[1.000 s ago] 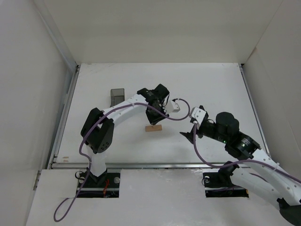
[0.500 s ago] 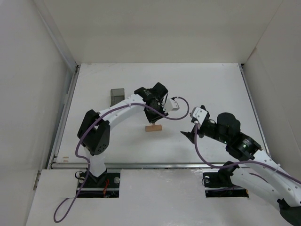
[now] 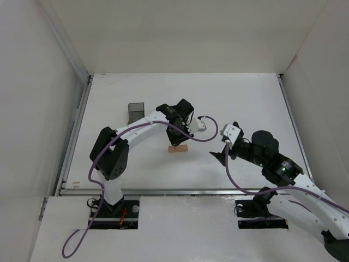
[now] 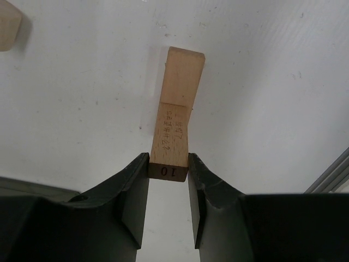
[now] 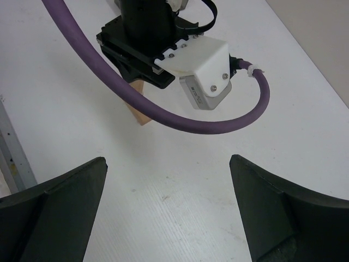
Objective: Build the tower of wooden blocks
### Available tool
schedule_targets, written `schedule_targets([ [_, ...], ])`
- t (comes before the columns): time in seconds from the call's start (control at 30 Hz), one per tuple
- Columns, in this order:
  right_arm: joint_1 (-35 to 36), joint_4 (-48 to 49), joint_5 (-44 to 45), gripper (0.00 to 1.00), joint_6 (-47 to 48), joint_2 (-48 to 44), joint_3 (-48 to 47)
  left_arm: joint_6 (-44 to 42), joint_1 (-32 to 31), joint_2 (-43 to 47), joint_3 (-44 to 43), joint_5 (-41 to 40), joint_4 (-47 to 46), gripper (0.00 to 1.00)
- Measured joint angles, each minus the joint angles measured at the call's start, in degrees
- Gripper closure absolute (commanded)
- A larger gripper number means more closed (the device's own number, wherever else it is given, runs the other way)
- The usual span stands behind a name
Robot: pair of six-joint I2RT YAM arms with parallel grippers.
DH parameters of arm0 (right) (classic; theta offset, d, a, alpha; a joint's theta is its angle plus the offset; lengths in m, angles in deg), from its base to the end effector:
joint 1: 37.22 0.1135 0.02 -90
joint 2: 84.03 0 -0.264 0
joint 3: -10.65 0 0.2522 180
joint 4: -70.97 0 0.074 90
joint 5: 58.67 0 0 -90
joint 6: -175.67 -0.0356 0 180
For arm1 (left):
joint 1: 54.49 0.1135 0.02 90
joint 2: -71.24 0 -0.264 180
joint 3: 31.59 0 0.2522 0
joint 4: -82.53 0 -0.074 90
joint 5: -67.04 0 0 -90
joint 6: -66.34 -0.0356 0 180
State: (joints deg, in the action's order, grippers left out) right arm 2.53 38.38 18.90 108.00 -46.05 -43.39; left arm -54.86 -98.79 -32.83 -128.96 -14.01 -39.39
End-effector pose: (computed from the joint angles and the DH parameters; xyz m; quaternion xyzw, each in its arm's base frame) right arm 0.1170 0.1073 0.3148 -0.4663 0.6492 0.1758 0.5746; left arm 0.2689 -0.2702 0.2414 0.6091 0.7588 -0.1005 0.2075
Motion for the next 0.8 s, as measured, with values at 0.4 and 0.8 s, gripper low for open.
schedule_targets([
  [0.4,0.00,-0.02,0.48,0.00,0.00,0.00,0.00,-0.74,-0.28,0.00,0.02,0.28,-0.85,1.00],
  [0.8,0.00,-0.02,1.25,0.00,0.00,-0.26,0.00,-1.62,-0.85,0.13,0.44,1.09,-1.29,1.00],
])
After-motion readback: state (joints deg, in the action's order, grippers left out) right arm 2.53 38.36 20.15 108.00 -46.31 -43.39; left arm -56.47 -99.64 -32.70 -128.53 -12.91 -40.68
